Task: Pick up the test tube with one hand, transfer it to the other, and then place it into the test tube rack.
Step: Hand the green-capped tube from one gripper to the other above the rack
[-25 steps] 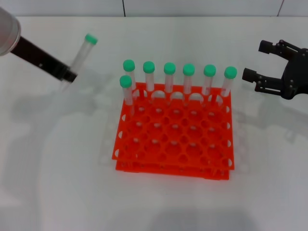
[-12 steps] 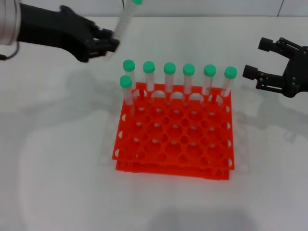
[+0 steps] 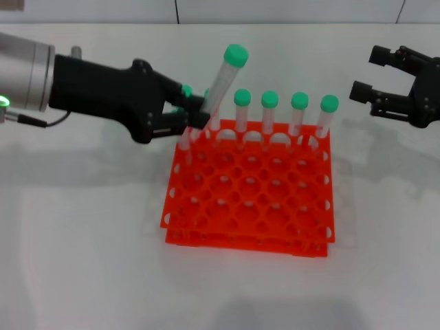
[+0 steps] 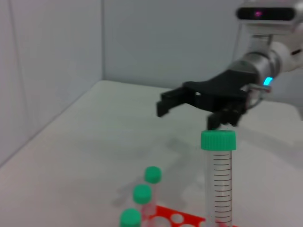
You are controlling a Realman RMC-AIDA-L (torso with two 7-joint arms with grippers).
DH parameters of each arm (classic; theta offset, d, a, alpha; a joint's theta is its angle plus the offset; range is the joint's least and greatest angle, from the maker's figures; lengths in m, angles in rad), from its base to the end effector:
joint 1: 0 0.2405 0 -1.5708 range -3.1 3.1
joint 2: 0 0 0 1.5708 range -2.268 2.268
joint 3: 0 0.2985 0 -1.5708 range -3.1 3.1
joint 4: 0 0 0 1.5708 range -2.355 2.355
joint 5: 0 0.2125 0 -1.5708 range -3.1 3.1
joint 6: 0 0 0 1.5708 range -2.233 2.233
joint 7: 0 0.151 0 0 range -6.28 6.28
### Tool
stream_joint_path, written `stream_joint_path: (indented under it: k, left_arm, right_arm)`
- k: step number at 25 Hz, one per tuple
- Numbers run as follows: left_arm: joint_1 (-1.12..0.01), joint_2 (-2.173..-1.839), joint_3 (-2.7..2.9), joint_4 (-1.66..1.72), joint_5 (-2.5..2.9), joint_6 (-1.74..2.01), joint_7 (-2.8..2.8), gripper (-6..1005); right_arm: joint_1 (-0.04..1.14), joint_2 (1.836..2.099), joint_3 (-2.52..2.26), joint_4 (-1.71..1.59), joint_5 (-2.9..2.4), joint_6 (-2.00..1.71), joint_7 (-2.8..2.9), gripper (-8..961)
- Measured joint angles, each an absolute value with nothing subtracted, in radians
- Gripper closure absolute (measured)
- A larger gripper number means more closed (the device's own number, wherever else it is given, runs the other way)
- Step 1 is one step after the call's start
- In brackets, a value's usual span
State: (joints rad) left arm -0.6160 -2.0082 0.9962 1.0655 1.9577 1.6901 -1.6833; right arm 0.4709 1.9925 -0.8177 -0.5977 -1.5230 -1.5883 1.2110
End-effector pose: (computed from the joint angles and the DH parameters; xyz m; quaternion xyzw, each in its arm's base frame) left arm -0.2006 0.3813 0.0179 -0.9852 -0.0805 -0.1418 0.0528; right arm 0.2834 0.3616 0.0260 -0.8923 0.1360 0.3750 0.2114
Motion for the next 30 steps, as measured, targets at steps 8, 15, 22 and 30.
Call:
stream_joint_path:
  k: [8, 15, 22, 30]
  left_arm:
    - [-0.693, -1.954, 0.919, 0.745, 1.926, 1.683, -1.474, 817]
    - [-0.706, -1.956, 0.922, 0.739, 1.931, 1.675, -1.456, 817]
    - [-0.713, -1.97, 0.928, 0.744, 1.964, 1.66, -1.46, 817]
    - [-0.721, -1.984, 0.928, 0.744, 1.99, 1.653, -1.459, 818]
  right_arm:
    - [0.495, 1.925, -0.826, -0.595, -1.528, -1.64, 1.375, 85]
    - [0.516, 1.967, -0.821, -0.582, -1.514, -1.697, 1.389, 85]
    - [0.569, 2.015, -0.828, -0.455, -1.473, -1.697, 1.291, 84]
    - [0.653, 2.026, -0.829, -0.255, -1.434, -1.696, 1.124, 84]
